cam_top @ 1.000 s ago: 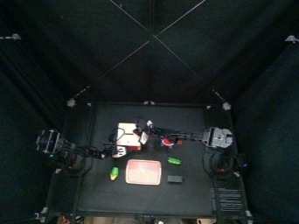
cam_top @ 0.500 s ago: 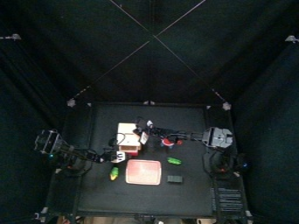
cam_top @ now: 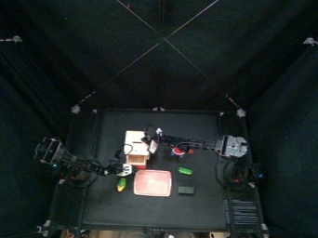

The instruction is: Open drawer

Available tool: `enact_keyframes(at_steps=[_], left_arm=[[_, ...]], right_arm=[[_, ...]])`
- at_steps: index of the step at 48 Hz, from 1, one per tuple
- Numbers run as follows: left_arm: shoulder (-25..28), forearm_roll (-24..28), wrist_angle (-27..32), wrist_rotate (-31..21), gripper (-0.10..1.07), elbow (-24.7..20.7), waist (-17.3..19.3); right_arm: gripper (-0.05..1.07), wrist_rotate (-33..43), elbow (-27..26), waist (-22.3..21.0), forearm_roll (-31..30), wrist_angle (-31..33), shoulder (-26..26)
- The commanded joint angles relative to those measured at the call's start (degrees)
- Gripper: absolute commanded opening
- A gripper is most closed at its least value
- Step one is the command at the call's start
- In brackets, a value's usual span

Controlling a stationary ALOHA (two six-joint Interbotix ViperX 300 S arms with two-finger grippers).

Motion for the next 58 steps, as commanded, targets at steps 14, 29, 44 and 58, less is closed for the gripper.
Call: enact_keyframes(at_steps=[14, 29, 44, 58], left_arm=[[-1.2, -1.1, -0.1, 0.1, 0.43, -0.7, -2.4], [-1.2, -2.5, 1.6, 0.1, 0.43, -1.3, -4.0], [-1.2, -3.7, 2.0, 0.1, 0.43, -1.7, -5.3], [-1.1, -4.0, 2.2, 0.1, 0.44, -1.8, -5.4]], right_arm=[[0.02, 0.8, -0.2, -0.2, 0.0, 0.4, -1.3], [0.02, 1.0, -0.2, -0.3, 0.1, 0.4, -1.3], [0.02, 1.0, -0.2, -0.3, 0.0, 0.4, -1.3], [0.02, 1.0, -0.2, -0.3, 0.0, 0.4, -1.4]])
